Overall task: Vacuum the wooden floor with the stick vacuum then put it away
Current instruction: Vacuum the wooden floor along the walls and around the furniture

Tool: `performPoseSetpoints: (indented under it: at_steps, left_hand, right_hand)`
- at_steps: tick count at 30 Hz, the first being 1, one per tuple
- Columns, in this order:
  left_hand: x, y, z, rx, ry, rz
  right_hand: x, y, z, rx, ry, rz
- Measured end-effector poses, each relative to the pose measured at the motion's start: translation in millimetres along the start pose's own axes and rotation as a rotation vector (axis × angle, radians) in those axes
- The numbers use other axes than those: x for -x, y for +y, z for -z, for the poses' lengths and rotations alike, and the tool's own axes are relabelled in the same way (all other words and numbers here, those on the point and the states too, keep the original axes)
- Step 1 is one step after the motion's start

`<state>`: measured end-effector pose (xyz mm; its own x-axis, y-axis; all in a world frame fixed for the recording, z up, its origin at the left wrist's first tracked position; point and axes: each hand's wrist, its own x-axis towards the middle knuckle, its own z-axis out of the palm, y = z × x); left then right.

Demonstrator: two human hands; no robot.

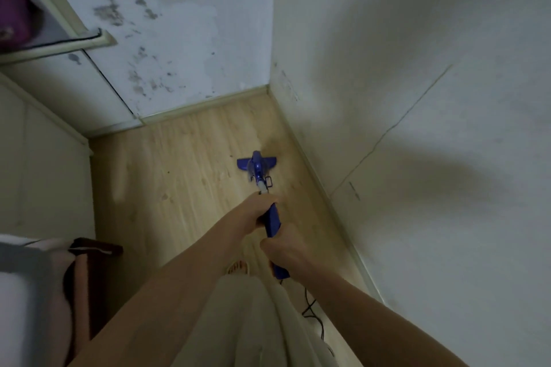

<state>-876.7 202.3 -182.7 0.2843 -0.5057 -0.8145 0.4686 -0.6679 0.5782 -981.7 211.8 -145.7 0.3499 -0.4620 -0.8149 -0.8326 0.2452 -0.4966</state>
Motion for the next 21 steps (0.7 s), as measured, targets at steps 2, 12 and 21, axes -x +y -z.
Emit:
performPoseSetpoints:
  at_steps: [2,12,21]
  left_hand:
    - [22.7,-20.2,-11.7,0.005,0.018,0.022]
    - [72.4,-87.8,-26.8,0.176,0.044,0.098]
    - [74.9,-103.7,0.3,0.061,0.087,0.067]
  right_hand:
    - [24.2,21.5,0.4,0.034,-0.01,0.015]
    - [87.3,79.3,9.8,0.18,-0.062,0.116]
    - [81.2,90.9,-44.9,0.073,-0.022,0.104]
